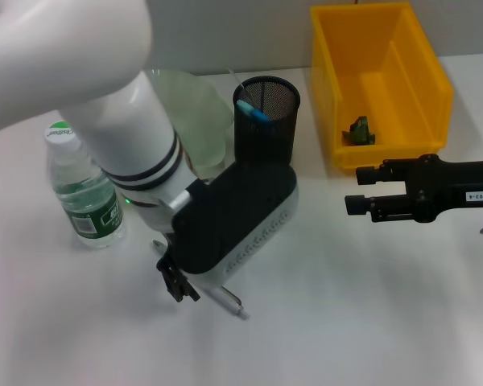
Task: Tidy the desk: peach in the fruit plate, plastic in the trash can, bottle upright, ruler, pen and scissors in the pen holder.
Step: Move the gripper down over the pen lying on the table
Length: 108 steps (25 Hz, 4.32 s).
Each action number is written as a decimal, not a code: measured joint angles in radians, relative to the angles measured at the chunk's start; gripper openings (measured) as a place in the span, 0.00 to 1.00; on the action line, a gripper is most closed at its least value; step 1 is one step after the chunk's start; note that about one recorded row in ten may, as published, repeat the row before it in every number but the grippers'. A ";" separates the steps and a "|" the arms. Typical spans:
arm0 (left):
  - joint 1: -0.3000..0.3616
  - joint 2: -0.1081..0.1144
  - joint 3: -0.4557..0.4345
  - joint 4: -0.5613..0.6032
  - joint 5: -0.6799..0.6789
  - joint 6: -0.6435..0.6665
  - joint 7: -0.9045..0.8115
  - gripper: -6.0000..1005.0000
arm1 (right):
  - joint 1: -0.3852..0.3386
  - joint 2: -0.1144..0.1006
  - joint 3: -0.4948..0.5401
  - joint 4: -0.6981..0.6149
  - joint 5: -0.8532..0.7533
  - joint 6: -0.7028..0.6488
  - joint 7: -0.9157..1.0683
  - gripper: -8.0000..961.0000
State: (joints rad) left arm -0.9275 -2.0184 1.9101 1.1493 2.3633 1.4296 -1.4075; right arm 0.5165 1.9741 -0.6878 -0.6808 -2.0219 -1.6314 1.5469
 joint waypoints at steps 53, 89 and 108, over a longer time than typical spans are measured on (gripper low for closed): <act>-0.169 -0.060 0.070 -0.287 0.033 -0.073 -0.072 0.37 | 0.041 -0.008 -0.003 -0.052 -0.067 -0.013 0.050 0.75; -0.160 -0.062 0.131 -0.301 0.031 -0.114 -0.097 0.31 | 0.049 -0.004 -0.002 -0.054 -0.092 -0.015 0.055 0.75; -0.163 -0.062 0.151 -0.303 0.031 -0.127 -0.099 0.27 | 0.056 -0.005 -0.002 -0.066 -0.094 -0.032 0.068 0.75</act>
State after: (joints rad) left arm -1.0909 -2.0801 2.0611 0.8467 2.3945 1.3022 -1.5064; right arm 0.5726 1.9693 -0.6903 -0.7471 -2.1154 -1.6630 1.6148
